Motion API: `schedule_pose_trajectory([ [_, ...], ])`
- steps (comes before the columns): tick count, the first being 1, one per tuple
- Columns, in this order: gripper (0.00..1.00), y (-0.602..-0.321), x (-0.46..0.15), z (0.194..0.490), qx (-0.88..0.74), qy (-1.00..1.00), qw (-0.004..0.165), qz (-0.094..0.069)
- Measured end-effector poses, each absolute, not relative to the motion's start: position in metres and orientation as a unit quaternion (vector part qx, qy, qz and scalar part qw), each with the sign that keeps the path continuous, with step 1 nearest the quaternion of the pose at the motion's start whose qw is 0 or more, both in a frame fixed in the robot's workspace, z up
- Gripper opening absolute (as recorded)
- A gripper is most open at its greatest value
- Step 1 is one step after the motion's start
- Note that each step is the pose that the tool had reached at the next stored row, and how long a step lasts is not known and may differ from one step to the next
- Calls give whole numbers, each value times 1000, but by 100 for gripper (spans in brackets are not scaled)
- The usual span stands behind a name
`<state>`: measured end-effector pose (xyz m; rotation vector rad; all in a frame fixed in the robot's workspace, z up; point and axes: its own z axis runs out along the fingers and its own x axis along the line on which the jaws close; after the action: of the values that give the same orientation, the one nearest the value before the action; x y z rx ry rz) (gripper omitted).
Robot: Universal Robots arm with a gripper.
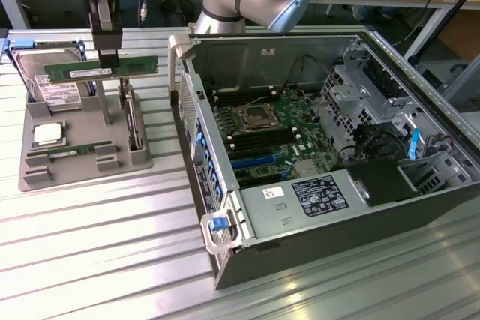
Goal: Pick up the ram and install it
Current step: 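Pick up the ram and move it above insertion slot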
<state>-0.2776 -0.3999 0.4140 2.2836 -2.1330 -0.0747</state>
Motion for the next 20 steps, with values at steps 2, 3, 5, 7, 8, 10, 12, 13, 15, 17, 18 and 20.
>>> schedule_pose_trajectory([
  [2,12,-400,-274,414,731,-682,8,-24],
  [3,12,-400,-273,414,731,-682,8,-24],
  [5,12,-400,-271,414,731,-682,8,-24],
  [7,12,-400,-268,414,731,-682,8,-24],
  [8,12,-400,-266,414,731,-682,8,-24],
  [10,12,-400,-264,414,731,-682,8,-24],
  [12,12,-400,-261,414,731,-682,8,-24],
  [13,12,-400,-258,414,731,-682,8,-24],
  [15,12,-400,-255,414,731,-682,8,-24],
  [17,12,-400,-253,414,731,-682,8,-24],
  [18,12,-400,-252,414,731,-682,8,-24],
  [20,12,-400,-250,414,731,-682,8,-24],
])
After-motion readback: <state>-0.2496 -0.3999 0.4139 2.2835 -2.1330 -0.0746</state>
